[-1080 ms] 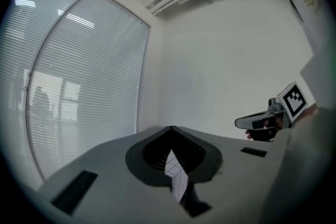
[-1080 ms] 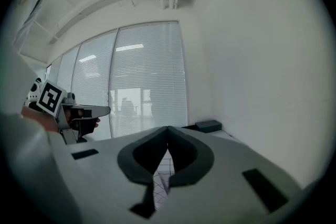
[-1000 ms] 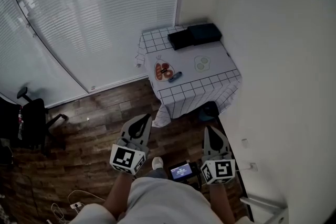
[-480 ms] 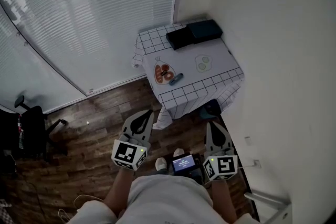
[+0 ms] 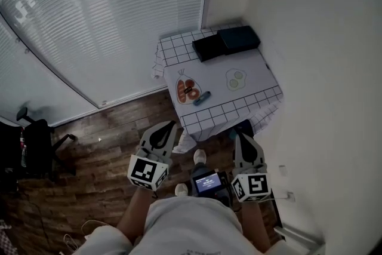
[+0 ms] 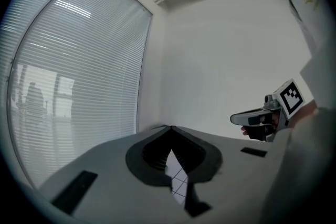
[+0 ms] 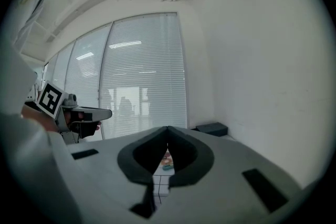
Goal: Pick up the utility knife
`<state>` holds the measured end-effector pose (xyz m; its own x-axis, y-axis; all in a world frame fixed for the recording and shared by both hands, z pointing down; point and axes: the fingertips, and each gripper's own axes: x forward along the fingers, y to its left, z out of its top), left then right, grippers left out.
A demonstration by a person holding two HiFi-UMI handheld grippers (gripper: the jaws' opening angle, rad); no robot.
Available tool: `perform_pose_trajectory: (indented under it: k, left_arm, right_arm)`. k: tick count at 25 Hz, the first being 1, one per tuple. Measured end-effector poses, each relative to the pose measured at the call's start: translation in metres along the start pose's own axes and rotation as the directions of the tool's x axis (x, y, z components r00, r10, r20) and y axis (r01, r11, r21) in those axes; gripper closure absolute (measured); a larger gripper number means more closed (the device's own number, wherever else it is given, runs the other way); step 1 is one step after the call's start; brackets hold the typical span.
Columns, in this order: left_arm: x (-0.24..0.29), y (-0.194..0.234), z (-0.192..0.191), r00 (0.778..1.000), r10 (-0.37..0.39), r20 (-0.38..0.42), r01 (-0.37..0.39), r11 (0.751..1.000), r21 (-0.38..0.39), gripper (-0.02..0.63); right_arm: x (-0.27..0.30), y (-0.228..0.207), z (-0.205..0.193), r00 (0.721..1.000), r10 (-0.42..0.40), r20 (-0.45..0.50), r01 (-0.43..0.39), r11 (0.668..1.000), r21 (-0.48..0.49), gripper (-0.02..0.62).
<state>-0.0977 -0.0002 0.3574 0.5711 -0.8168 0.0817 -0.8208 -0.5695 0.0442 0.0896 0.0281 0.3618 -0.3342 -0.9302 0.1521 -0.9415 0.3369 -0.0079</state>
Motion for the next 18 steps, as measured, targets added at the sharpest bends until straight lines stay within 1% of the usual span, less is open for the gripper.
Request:
perform_pose_trajectory:
  k: [4, 9, 18]
  left_arm:
    - [0.031, 0.010, -0.003, 1.000, -0.001, -0.015, 0.001, 1.000, -0.011, 0.598]
    - [0.069, 0.022, -0.005, 0.999, -0.002, -0.033, 0.002, 1.000, -0.009, 0.598]
    - [0.114, 0.046, -0.021, 0.996, 0.030, -0.088, -0.032, 0.999, -0.020, 0.598]
  right_arm:
    - [0.033, -0.017, -0.008, 0.999, 0.027, -0.034, -0.027, 0.999, -0.021, 0.589]
    - [0.070, -0.037, -0.017, 0.996, 0.050, -0.069, -0.050, 0.999, -0.006, 0.588]
    - [0.119, -0.066, -0.029, 0.990, 0.076, -0.120, -0.079, 0.997, -0.026, 0.589]
